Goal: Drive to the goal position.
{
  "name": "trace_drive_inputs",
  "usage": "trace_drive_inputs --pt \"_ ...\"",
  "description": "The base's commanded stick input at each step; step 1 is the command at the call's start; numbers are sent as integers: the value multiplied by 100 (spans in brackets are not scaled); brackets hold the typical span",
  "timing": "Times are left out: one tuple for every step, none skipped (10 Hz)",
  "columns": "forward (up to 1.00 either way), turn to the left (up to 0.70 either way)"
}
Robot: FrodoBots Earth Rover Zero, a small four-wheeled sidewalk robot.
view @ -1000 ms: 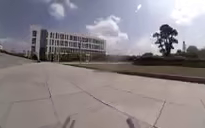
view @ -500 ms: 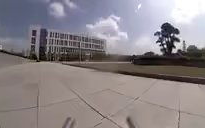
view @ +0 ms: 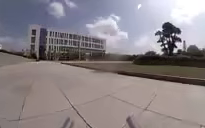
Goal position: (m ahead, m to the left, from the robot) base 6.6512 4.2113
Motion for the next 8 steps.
trace_drive_inputs --pt "70 35" --pt "70 35" --pt "70 35" --pt "70 27" --pt "70 8" --pt "70 0" --pt "70 0" --pt "70 0"
